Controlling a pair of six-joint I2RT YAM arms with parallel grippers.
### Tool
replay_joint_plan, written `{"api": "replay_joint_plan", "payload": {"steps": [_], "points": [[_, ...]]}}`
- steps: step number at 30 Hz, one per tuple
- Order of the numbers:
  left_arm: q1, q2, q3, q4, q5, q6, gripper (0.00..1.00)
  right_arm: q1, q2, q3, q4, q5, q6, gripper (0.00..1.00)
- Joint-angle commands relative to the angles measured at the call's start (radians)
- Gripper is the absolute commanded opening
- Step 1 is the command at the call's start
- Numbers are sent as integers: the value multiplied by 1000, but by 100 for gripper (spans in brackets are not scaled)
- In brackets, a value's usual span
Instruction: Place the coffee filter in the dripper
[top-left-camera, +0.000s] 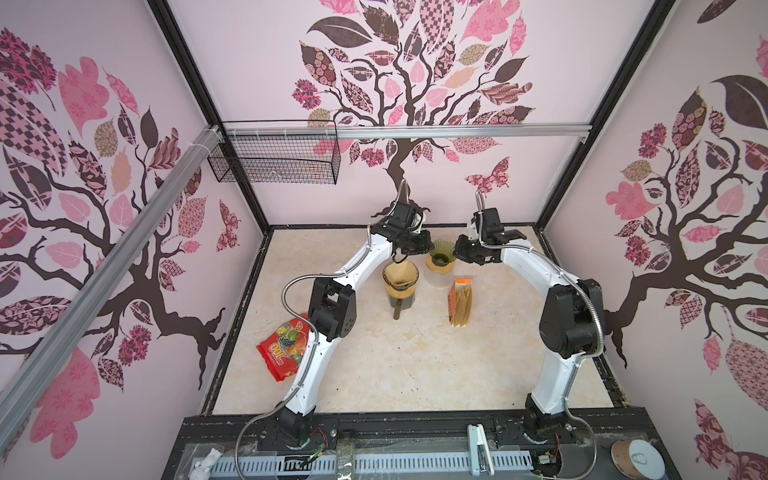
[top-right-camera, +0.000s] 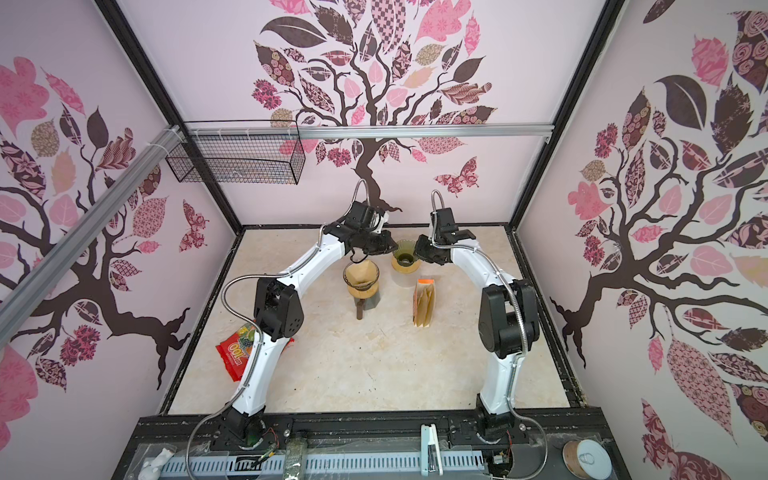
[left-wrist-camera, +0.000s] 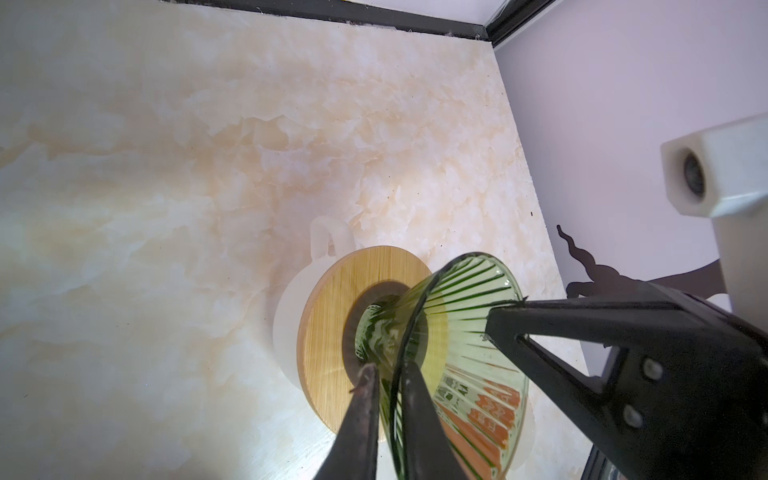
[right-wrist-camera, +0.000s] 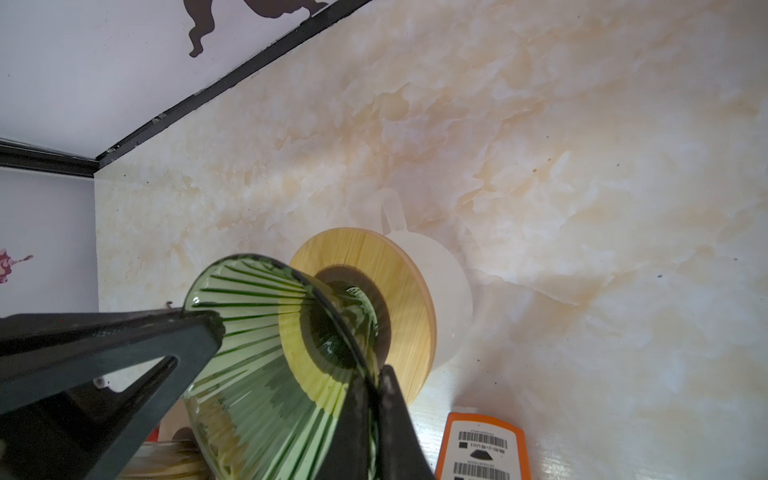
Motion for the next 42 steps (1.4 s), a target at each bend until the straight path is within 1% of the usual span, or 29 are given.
{"api": "replay_joint_plan", "payload": {"steps": [1, 4, 14, 21, 24, 28, 32, 42], "points": [[1, 14, 41, 17, 6, 0, 13, -9, 42, 37, -13, -9, -20, 8], [0, 6, 31, 16, 0, 1, 10, -10, 37, 40, -5, -17, -17, 9], [1, 2, 24, -5, -30, 9, 9, -31, 20, 40, 19, -53, -2, 19], [0, -2, 21, 10, -14, 4, 9, -46, 0, 28, 49, -97, 18, 22], [0, -2, 20, 11, -8, 2, 9, -53, -24, 6, 82, -116, 33, 22], [0, -5, 18, 14, -5, -1, 9, -55, -22, 7, 83, -132, 34, 21], [0, -8, 18, 17, -4, -6, 9, -55, -22, 2, 84, -131, 38, 16], [0, -19, -1, 17, -4, -2, 9, -57, -16, -6, 82, -112, 41, 8]]}}
